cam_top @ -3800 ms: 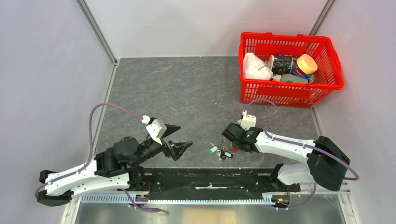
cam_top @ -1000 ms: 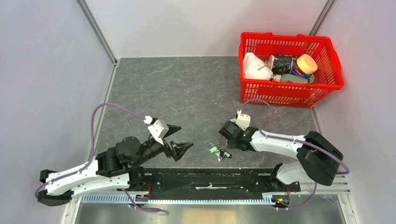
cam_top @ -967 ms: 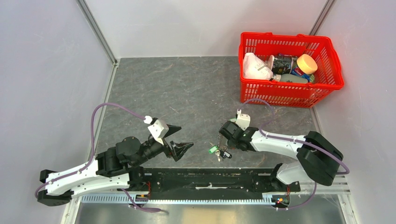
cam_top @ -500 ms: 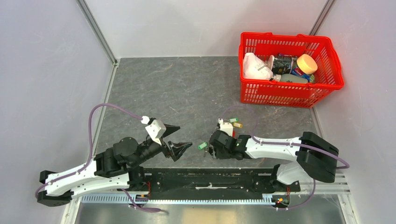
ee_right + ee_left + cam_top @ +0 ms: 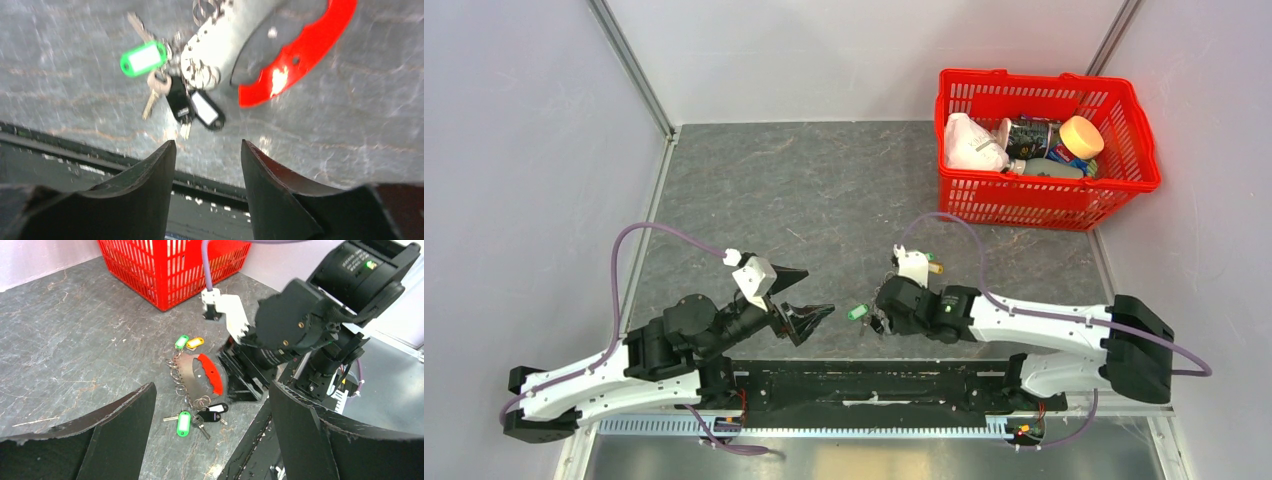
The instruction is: Put the keys on the keyring
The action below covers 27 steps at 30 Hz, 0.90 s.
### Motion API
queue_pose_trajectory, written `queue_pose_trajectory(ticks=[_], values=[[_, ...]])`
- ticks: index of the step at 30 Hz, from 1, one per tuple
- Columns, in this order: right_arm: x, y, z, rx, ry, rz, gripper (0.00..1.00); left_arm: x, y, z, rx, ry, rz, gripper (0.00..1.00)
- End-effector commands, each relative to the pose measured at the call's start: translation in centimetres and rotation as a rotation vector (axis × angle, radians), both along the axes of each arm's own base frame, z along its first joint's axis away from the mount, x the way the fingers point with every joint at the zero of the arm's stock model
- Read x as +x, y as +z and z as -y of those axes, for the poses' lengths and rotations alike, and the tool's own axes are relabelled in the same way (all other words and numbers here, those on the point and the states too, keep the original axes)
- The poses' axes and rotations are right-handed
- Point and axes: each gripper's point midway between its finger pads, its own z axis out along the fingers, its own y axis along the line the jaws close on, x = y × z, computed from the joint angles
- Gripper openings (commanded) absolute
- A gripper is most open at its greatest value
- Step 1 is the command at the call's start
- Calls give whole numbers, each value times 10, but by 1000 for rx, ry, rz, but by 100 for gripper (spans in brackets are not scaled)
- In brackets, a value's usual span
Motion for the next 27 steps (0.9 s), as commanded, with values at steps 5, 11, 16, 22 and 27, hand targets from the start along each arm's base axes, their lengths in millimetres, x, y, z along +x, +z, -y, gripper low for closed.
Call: queue_pose_trajectory(ticks=[5, 11, 16, 22, 27], values=[[69, 15, -7, -118, -61, 138, 65, -1, 6, 3, -28, -6, -14, 89], [109, 13, -16, -96, -160, 168, 66, -2, 5, 3, -25, -8, -16, 89], [129, 4, -30, -106, -164, 171, 66, -1, 5, 3, -22, -3, -16, 90], [142, -14, -40, -139, -168, 149, 66, 0, 3, 1, -17, 7, -22, 90], [145, -25, -33, -176, -195, 154, 65, 1, 4, -1, -18, 15, -23, 90]])
